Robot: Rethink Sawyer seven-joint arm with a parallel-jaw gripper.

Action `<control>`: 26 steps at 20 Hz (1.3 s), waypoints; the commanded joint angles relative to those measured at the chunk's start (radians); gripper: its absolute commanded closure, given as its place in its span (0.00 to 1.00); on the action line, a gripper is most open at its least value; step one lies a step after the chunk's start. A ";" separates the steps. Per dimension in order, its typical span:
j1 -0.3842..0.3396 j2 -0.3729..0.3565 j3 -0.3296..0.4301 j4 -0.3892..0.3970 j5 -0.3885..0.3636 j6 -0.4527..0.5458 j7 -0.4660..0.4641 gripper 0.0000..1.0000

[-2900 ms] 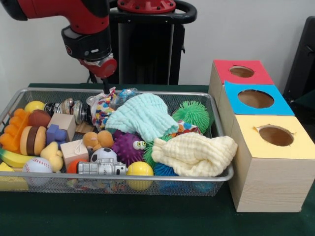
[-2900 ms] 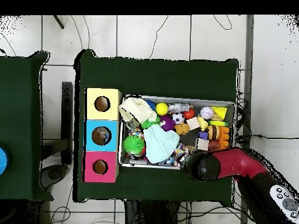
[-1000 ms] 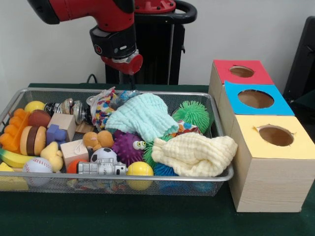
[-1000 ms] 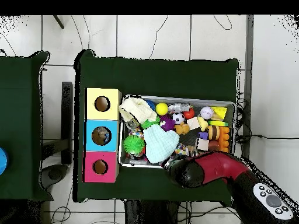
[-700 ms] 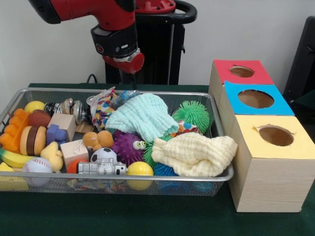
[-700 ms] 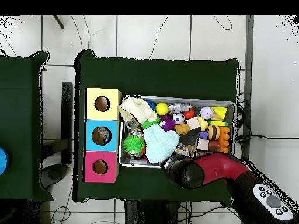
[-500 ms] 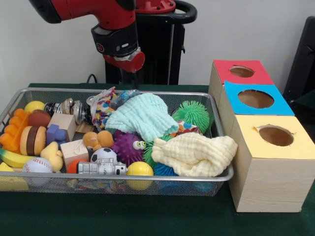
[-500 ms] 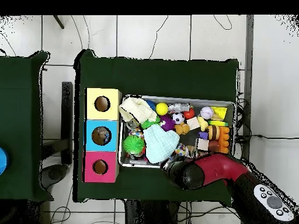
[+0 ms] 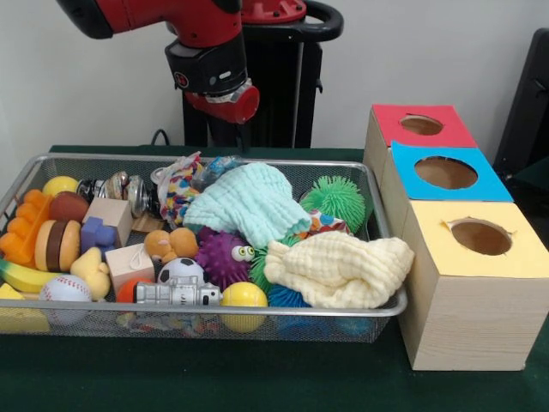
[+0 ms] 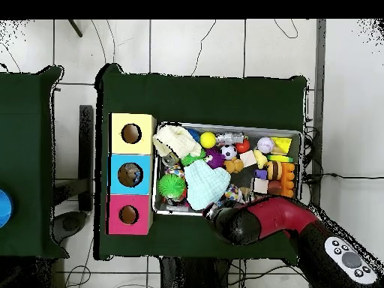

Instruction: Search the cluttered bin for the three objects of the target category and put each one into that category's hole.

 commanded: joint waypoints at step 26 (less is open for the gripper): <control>0.006 -0.036 0.006 -0.055 -0.123 -0.067 0.079 0.00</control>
